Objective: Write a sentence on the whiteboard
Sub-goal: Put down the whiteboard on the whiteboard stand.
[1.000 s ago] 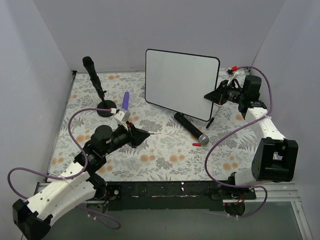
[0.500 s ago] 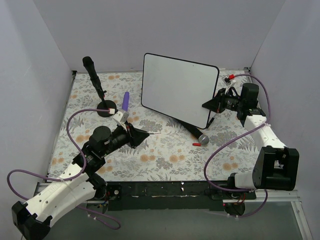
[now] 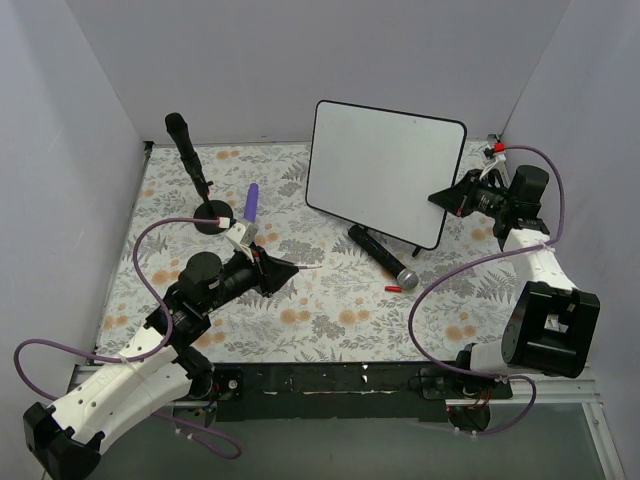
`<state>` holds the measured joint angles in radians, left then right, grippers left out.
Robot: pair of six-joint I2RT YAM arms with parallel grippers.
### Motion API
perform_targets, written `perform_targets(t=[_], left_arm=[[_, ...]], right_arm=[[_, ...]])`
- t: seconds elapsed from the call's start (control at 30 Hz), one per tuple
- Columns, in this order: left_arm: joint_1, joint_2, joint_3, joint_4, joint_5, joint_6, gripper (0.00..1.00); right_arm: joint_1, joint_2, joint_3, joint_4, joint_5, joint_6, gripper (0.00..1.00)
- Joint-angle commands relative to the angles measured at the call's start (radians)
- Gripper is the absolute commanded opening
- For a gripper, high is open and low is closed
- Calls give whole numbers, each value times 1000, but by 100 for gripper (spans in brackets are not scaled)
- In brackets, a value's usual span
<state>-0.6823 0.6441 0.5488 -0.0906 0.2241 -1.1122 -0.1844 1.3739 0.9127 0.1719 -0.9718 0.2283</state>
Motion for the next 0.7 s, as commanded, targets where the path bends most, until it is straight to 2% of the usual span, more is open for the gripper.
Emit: perform_targets(t=[0.0,0.3,0.67], left_arm=[[4,-4,-7,-6,-11,3,0],[4,5,-6,-3,-12,8,0],[4,8,-4,-3,-9,9,0]], right_arm=[[-32,10,60,210,-19,8,1],[-119,45,42,287,-18,20,1],[-224,103,-52,421,-185,22,1]])
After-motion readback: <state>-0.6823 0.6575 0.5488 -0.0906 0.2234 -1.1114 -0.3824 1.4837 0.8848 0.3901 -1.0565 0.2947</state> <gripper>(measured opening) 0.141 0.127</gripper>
